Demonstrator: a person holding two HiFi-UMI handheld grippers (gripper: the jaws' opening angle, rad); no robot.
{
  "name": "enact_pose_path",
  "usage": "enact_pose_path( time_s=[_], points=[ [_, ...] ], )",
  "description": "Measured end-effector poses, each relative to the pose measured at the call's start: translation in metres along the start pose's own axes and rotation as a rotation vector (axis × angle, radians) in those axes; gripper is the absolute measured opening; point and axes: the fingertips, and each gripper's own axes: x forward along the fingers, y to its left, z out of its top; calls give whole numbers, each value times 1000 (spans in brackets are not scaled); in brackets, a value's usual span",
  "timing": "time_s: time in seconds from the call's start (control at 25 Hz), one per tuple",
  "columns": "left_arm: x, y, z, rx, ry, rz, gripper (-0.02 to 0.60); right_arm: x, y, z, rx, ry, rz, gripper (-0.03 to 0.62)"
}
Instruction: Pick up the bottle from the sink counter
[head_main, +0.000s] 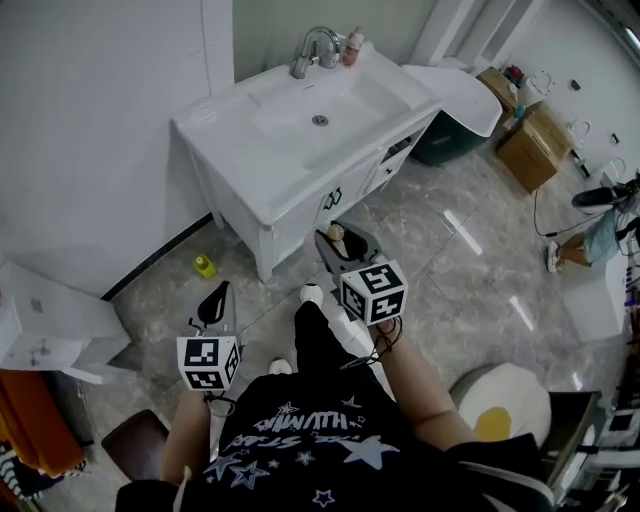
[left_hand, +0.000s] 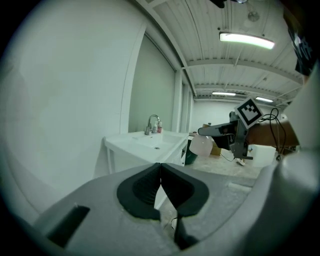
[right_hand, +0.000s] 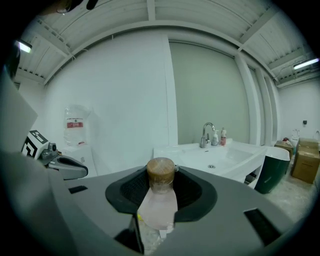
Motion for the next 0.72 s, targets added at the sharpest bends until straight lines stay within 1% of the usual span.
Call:
enact_pose_path(
  time_s=[0.2, 0.32, 0.48, 0.72],
  points=[
    [-23, -35, -24, -1, 29, -70, 17, -59, 11, -28, 31, 25, -54, 141],
    [-30, -53, -30, 14, 38, -103, 17, -84, 8, -41, 46, 39, -85, 141],
    [-32, -65, -32, 16, 40, -109, 17, -105, 1, -47, 52, 35, -106, 141],
    [-42, -100, -43, 21, 50, -95, 17, -153, -3, -62, 45, 37, -97, 141]
  ],
)
